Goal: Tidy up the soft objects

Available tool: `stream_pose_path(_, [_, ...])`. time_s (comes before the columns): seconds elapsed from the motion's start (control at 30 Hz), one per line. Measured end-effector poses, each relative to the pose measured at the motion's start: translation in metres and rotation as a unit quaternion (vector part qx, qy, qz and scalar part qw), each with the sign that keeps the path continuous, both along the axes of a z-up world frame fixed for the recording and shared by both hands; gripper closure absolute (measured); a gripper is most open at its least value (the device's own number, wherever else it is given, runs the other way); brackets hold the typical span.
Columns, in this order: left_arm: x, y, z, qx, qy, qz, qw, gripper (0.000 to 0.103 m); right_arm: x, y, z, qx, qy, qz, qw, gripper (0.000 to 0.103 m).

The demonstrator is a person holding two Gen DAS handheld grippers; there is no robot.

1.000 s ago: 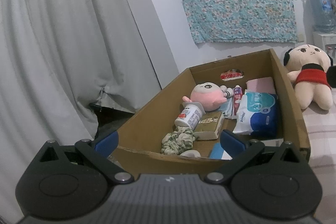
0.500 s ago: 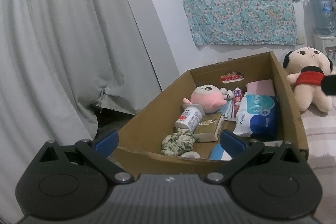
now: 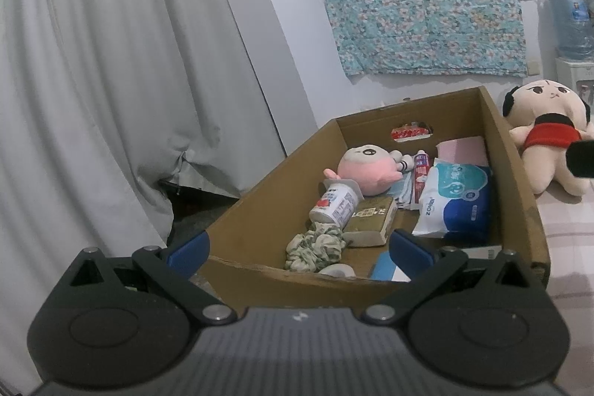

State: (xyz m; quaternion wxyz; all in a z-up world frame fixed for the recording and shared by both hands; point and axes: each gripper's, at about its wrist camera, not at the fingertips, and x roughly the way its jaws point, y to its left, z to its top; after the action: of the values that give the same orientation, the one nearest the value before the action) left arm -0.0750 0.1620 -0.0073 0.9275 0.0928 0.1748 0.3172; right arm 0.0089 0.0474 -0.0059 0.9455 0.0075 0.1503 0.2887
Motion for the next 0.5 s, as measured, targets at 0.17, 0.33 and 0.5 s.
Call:
stream_pose_path(0.17, [-0.0005,-0.0004,-0.0001,0.000,0.000,0.000,1.0000,0.000,-0.0006,-0.0010,0.0009,0.002,0.000,0.001,1.000,0.019])
stream_pose_path(0.33, [-0.0004,0.0000,0.0000,0.000,0.000,0.000,1.0000,0.000,-0.0014,-0.0017,0.0012,0.001,0.000,0.001,1.000,0.019])
stream_pose_path(0.5, [-0.0016,-0.0006,-0.0002,0.008,0.000,0.004,1.0000,0.000,-0.0026,-0.0045,0.0014,0.002,-0.001,-0.002,1.000,0.018])
